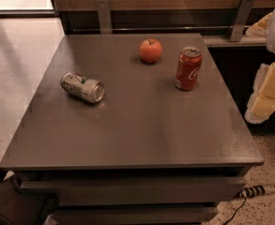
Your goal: Place 7up can upright
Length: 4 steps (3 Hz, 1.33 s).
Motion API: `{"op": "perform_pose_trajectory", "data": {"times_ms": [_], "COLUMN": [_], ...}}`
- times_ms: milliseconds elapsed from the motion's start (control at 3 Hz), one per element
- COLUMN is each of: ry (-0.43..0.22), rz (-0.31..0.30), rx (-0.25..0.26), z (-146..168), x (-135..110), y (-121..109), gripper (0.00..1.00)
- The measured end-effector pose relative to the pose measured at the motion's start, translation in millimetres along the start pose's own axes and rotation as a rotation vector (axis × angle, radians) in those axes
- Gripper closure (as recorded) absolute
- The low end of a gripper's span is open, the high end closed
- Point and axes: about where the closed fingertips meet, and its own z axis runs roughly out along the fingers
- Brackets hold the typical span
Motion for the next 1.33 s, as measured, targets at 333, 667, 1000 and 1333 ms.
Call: {"op": "perform_pose_trajectory", "data": {"times_ms": [333, 667, 1000, 1333], "ry": [0.000, -0.027, -0.102, -0.164], "rz": [0.000, 0.013, 0.068, 0.130], "rx": [0.000, 0.008, 0.008, -0.034], "z": [0, -3, 0, 20], "x": [0, -6, -30, -77], "y": [0, -6, -26, -45], "gripper": [0.00, 0.00, 0.00, 0.00]}}
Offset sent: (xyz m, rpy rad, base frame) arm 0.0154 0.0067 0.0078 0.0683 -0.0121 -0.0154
